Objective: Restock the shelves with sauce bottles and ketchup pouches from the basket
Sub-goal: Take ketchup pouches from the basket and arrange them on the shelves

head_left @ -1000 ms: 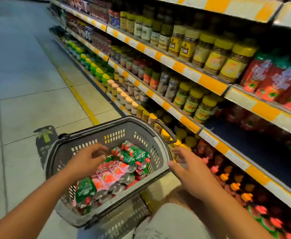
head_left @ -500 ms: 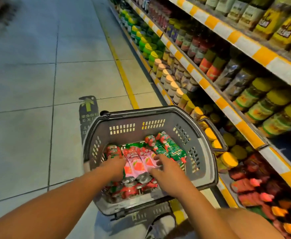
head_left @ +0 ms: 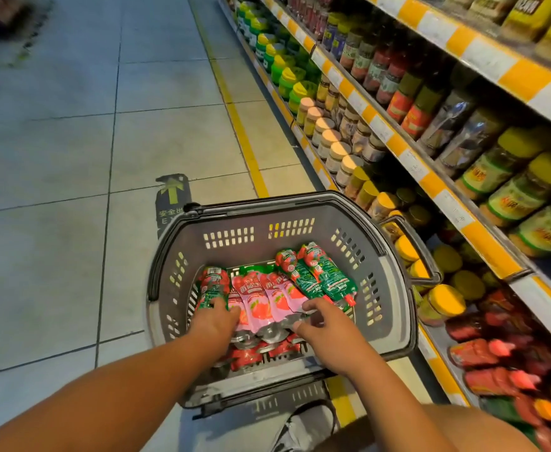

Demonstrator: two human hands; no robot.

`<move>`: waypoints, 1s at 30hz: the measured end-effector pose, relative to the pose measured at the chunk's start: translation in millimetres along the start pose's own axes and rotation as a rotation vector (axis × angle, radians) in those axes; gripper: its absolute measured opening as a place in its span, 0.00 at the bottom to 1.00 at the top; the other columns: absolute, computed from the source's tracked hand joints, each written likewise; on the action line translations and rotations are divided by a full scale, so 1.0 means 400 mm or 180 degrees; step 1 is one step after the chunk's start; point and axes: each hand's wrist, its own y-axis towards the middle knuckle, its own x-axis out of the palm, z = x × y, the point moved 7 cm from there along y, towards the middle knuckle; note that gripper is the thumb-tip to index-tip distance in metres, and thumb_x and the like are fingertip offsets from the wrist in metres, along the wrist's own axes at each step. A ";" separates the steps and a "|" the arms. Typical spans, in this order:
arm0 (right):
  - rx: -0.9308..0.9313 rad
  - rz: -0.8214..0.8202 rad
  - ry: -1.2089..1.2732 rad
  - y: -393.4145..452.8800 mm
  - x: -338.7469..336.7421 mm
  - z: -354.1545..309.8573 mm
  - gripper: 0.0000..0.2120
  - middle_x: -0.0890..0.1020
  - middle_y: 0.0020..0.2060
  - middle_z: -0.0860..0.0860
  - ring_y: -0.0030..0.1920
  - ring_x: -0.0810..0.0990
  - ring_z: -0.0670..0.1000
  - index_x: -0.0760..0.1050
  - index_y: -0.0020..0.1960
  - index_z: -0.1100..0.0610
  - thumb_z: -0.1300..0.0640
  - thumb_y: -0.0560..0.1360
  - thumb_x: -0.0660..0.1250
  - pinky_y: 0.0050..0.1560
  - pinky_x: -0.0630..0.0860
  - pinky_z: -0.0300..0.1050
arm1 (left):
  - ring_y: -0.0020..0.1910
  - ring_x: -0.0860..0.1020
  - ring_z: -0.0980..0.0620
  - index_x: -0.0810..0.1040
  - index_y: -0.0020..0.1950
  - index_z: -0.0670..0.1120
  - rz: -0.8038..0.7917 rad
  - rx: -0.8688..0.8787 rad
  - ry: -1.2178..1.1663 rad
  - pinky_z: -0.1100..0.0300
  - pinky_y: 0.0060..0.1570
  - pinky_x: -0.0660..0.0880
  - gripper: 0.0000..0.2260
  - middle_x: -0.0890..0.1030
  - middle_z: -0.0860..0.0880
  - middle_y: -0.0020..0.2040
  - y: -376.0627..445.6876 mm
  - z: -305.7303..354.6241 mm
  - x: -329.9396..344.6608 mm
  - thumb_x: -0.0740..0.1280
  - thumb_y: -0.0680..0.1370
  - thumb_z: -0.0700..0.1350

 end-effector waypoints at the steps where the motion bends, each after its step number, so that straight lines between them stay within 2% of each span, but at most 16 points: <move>1: -0.0019 0.0007 -0.0007 0.001 0.000 0.001 0.19 0.77 0.48 0.44 0.49 0.79 0.47 0.72 0.69 0.49 0.47 0.80 0.70 0.53 0.76 0.47 | 0.60 0.78 0.35 0.65 0.73 0.49 0.0009 -0.0005 -0.0024 0.44 0.57 0.80 0.25 0.67 0.36 0.69 -0.004 -0.005 -0.010 0.69 0.78 0.41; 5: -0.0058 0.0012 0.0008 -0.001 0.002 -0.004 0.18 0.79 0.47 0.48 0.42 0.79 0.48 0.72 0.69 0.50 0.49 0.80 0.69 0.45 0.76 0.46 | 0.59 0.80 0.40 0.71 0.68 0.45 0.0176 0.0179 0.0006 0.48 0.56 0.78 0.17 0.79 0.42 0.61 -0.017 -0.004 -0.062 0.65 0.80 0.39; 7: -0.0082 0.0009 -0.0003 -0.002 0.004 -0.005 0.18 0.79 0.44 0.48 0.41 0.79 0.48 0.72 0.68 0.51 0.50 0.80 0.69 0.45 0.76 0.46 | 0.57 0.82 0.42 0.76 0.65 0.45 0.0273 0.0219 -0.0101 0.50 0.56 0.80 0.14 0.83 0.44 0.57 -0.022 -0.009 -0.100 0.67 0.79 0.40; 10: -0.0124 0.0056 -0.0096 -0.007 0.003 -0.013 0.19 0.78 0.44 0.45 0.43 0.79 0.47 0.72 0.69 0.51 0.50 0.80 0.69 0.46 0.77 0.47 | 0.52 0.84 0.44 0.81 0.57 0.47 0.0594 0.0169 -0.0150 0.51 0.52 0.82 0.11 0.84 0.46 0.52 -0.044 -0.038 -0.206 0.73 0.75 0.42; 13: -0.0163 0.0096 -0.0123 -0.013 -0.001 -0.020 0.19 0.78 0.43 0.47 0.40 0.79 0.48 0.73 0.69 0.51 0.50 0.79 0.70 0.46 0.80 0.49 | 0.44 0.82 0.44 0.79 0.45 0.46 0.0909 0.0103 -0.0314 0.50 0.46 0.81 0.01 0.83 0.46 0.44 -0.077 -0.085 -0.332 0.69 0.77 0.41; 15: -0.0169 0.0098 -0.0093 -0.021 -0.002 -0.024 0.19 0.79 0.44 0.49 0.40 0.80 0.50 0.72 0.68 0.50 0.50 0.79 0.70 0.47 0.82 0.52 | 0.38 0.78 0.47 0.78 0.39 0.45 0.0989 0.0176 -0.0623 0.48 0.43 0.81 0.06 0.81 0.45 0.40 -0.100 -0.111 -0.395 0.68 0.76 0.41; 17: -0.0200 0.0140 -0.0080 -0.029 -0.006 -0.028 0.23 0.80 0.54 0.51 0.48 0.81 0.52 0.70 0.71 0.49 0.50 0.78 0.71 0.53 0.82 0.55 | 0.39 0.81 0.52 0.84 0.43 0.47 0.0928 0.0399 -0.0895 0.50 0.44 0.84 0.06 0.84 0.48 0.43 -0.138 -0.120 -0.445 0.68 0.77 0.40; 19: -0.0298 0.0260 0.0008 -0.034 -0.017 -0.032 0.31 0.74 0.68 0.50 0.60 0.77 0.52 0.66 0.75 0.47 0.50 0.76 0.73 0.63 0.78 0.54 | 0.40 0.84 0.57 0.86 0.50 0.50 0.0818 0.0788 -0.1235 0.54 0.45 0.84 0.09 0.86 0.53 0.45 -0.196 -0.103 -0.490 0.68 0.79 0.39; 21: -0.0450 0.0353 0.0247 -0.041 -0.033 -0.040 0.39 0.67 0.74 0.46 0.69 0.70 0.49 0.61 0.79 0.45 0.50 0.73 0.76 0.70 0.72 0.52 | 0.41 0.85 0.58 0.86 0.55 0.51 0.0622 0.1276 -0.1547 0.55 0.46 0.84 0.10 0.86 0.55 0.47 -0.256 -0.064 -0.527 0.68 0.81 0.39; 23: -0.0575 0.0288 0.0457 -0.054 -0.036 -0.054 0.42 0.66 0.71 0.40 0.70 0.68 0.45 0.61 0.79 0.40 0.48 0.71 0.79 0.72 0.71 0.51 | 0.43 0.86 0.58 0.85 0.60 0.52 0.0502 0.1731 -0.1620 0.53 0.49 0.84 0.11 0.86 0.56 0.50 -0.305 -0.018 -0.558 0.68 0.82 0.40; 25: -0.0634 0.0148 0.0673 -0.060 -0.027 -0.054 0.36 0.75 0.66 0.37 0.65 0.76 0.42 0.68 0.70 0.34 0.48 0.68 0.80 0.67 0.76 0.51 | 0.48 0.85 0.57 0.85 0.62 0.53 0.0528 0.2113 -0.1597 0.52 0.52 0.82 0.12 0.86 0.58 0.53 -0.346 0.031 -0.589 0.67 0.83 0.41; 27: -0.0617 0.0066 0.0852 -0.068 -0.023 -0.050 0.23 0.84 0.53 0.40 0.53 0.84 0.43 0.76 0.58 0.38 0.52 0.69 0.80 0.59 0.82 0.52 | 0.52 0.83 0.58 0.85 0.63 0.54 0.0593 0.2425 -0.1579 0.53 0.55 0.81 0.13 0.85 0.59 0.54 -0.376 0.074 -0.615 0.66 0.83 0.41; 29: -0.0593 0.0188 0.1033 -0.075 -0.034 -0.043 0.14 0.87 0.46 0.44 0.47 0.86 0.45 0.80 0.54 0.45 0.55 0.71 0.79 0.52 0.84 0.51 | 0.54 0.82 0.59 0.84 0.63 0.54 0.0624 0.2572 -0.1642 0.57 0.55 0.80 0.13 0.85 0.58 0.56 -0.392 0.104 -0.632 0.66 0.84 0.42; 30: -0.0599 0.0298 0.1128 -0.080 -0.045 -0.038 0.12 0.87 0.44 0.45 0.45 0.86 0.44 0.81 0.52 0.48 0.57 0.72 0.79 0.49 0.83 0.48 | 0.54 0.83 0.58 0.85 0.63 0.53 0.0628 0.2595 -0.1849 0.58 0.54 0.80 0.12 0.86 0.56 0.55 -0.391 0.113 -0.638 0.66 0.84 0.42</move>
